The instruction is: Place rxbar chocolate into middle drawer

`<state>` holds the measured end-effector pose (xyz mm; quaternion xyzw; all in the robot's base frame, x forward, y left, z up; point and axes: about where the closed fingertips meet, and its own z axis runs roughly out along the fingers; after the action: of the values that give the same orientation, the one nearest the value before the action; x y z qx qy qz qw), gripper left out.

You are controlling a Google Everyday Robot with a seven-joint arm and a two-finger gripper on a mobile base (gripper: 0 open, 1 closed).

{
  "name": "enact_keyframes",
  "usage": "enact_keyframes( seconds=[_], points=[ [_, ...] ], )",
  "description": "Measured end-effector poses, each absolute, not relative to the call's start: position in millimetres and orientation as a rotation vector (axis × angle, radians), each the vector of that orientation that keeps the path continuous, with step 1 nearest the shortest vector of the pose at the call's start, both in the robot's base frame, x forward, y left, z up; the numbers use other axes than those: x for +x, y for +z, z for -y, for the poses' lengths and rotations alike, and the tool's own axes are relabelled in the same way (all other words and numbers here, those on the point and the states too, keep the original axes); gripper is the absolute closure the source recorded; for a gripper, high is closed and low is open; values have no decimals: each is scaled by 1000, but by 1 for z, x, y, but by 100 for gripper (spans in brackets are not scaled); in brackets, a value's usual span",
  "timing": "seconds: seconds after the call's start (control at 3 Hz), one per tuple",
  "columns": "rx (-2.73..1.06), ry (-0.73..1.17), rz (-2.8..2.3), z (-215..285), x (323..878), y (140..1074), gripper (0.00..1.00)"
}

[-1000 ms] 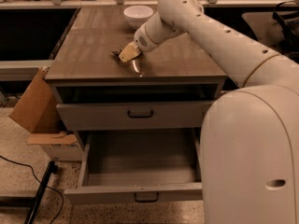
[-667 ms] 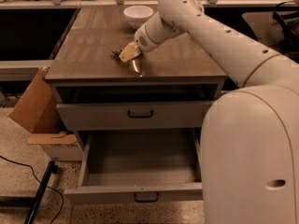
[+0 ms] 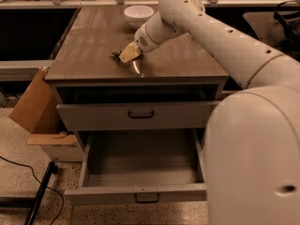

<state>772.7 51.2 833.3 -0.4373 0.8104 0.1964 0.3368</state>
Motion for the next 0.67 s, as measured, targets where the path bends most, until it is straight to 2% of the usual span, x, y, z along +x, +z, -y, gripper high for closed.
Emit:
enact_keyframes(
  seconds=[0.67],
  points=[
    [-1109,484,-1793,-15,718,962,100]
  ],
)
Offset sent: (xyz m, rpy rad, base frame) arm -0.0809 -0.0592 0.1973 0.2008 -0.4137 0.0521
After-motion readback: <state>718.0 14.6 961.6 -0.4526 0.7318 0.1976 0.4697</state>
